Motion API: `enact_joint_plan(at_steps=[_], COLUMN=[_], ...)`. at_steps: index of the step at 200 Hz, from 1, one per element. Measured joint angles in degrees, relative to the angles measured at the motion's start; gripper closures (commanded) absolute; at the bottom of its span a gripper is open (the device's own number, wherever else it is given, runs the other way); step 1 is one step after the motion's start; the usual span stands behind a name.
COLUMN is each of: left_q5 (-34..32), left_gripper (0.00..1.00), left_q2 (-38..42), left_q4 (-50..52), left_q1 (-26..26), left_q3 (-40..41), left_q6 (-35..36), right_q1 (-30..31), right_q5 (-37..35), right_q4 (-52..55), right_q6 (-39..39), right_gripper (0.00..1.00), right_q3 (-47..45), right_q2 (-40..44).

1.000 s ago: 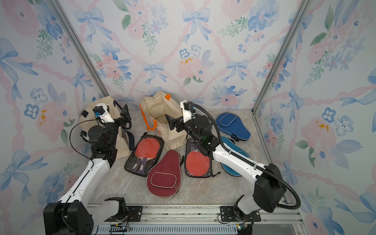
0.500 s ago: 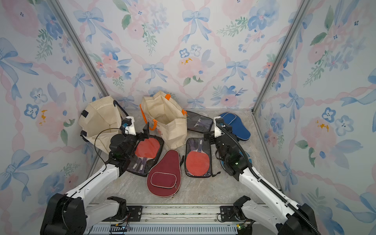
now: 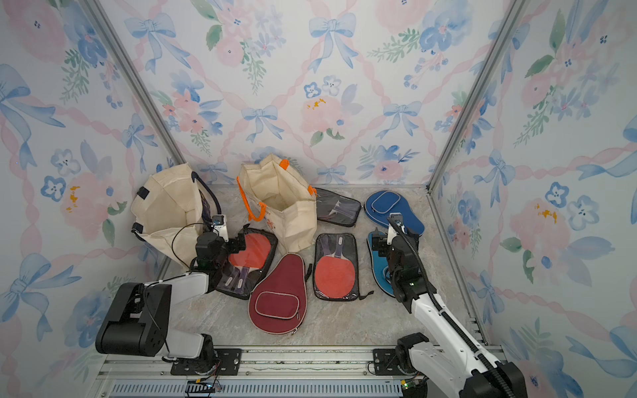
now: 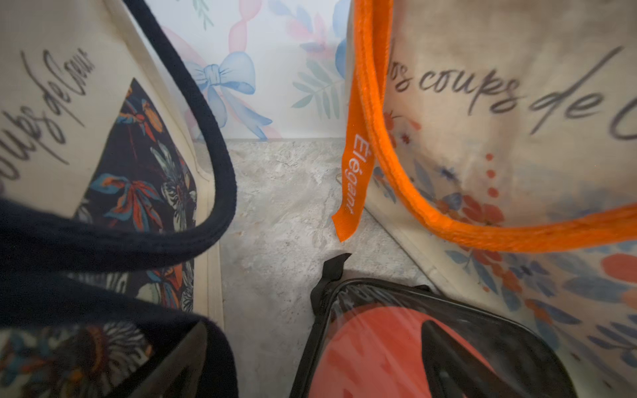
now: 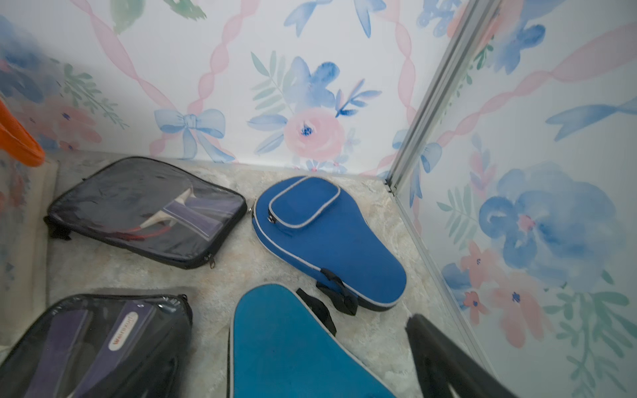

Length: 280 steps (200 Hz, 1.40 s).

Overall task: Remove the ping pong set from the canvas bag
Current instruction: Reset both arms

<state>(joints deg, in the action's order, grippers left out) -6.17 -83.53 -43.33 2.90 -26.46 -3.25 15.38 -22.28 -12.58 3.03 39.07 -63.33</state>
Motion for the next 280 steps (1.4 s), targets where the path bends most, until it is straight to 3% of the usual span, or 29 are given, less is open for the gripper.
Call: enact_joint_plan(at_steps=[44,92,126,182,234,280], left_q5=[-0.13,-4.11,-8.66,-12.50,-12.94,-13.14], left_gripper=[0.02,0.02,0.02,0.02,0.02,0.02], left_q2=[-2.29,-2.82,-4.26,-5.22,-5.22,-5.22], left_q4=[-10.01,-18.05,-27.82,-31.45,-32.04,-32.06], left_q1=[0.59,3.30,4.70,5.40,5.40,5.42], left_q3=[6.10,9.66,13.84,15.52,15.52,15.52], left_q6=[-0.81,-0.81,-0.79,-0.81,-0.81,-0.81], right_q1=[-3.41,-6.49,-10.86,-13.07,-13.09,-13.88], right_q5=[1.18,5.33,8.92,14.27,16.81,19.76], right_q4=[-5.20,-11.43,-12.61,-20.37,-32.48,-36.11], right_q6=[0.04,0.44,-1.68,-3.45,-3.43,-3.48], right_gripper=[0.03,0.03,0.03,0.03,0.03,0.03], right_q3=[-3.93,-5.07,-5.29,-9.29,-15.80,-17.11], right_q2=[-5.31,-14.93,-16.00,-21.49,-23.37,-23.85])
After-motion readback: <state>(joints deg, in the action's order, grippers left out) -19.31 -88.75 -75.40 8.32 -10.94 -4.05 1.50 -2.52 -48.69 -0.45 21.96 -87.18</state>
